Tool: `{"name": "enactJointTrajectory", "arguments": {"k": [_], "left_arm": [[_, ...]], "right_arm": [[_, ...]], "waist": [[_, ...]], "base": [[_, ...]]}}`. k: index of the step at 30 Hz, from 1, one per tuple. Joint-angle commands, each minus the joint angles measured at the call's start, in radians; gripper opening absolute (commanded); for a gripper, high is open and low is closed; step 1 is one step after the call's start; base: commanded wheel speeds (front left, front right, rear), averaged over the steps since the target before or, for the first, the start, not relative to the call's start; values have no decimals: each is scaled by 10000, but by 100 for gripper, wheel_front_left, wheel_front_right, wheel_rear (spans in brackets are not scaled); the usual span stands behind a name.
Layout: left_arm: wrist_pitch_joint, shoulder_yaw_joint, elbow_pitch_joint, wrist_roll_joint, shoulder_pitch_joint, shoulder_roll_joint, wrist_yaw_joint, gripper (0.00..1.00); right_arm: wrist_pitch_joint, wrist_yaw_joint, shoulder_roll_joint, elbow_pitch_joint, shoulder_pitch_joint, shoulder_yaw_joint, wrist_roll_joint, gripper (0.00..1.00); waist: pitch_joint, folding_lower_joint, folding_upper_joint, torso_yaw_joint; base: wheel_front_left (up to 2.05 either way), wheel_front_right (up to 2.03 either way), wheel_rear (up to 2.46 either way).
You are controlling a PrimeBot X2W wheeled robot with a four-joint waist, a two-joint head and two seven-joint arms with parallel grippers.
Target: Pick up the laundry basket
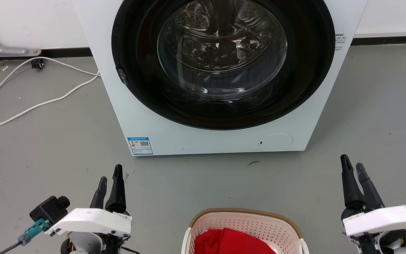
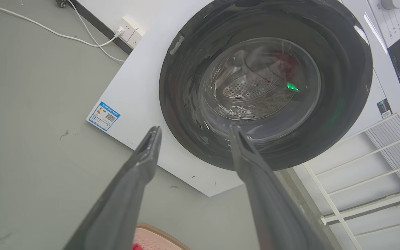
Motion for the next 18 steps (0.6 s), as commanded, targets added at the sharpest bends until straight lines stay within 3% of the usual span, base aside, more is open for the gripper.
{"name": "enactJointTrajectory", "arguments": {"k": [1, 18], "left_arm": [[-86, -37, -189, 260, -12, 41, 19, 100], [-611, -474, -419, 2533, 178, 54, 273, 100]], "right_arm": [[-100, 3, -19, -219, -24, 27, -276, 100], [-622, 4, -20, -626, 280, 40, -2504, 100]], "waist": [[-1, 0, 0, 2], [-30, 0, 0, 21]], "base": [[0, 0, 0], [0, 0, 0]]}}
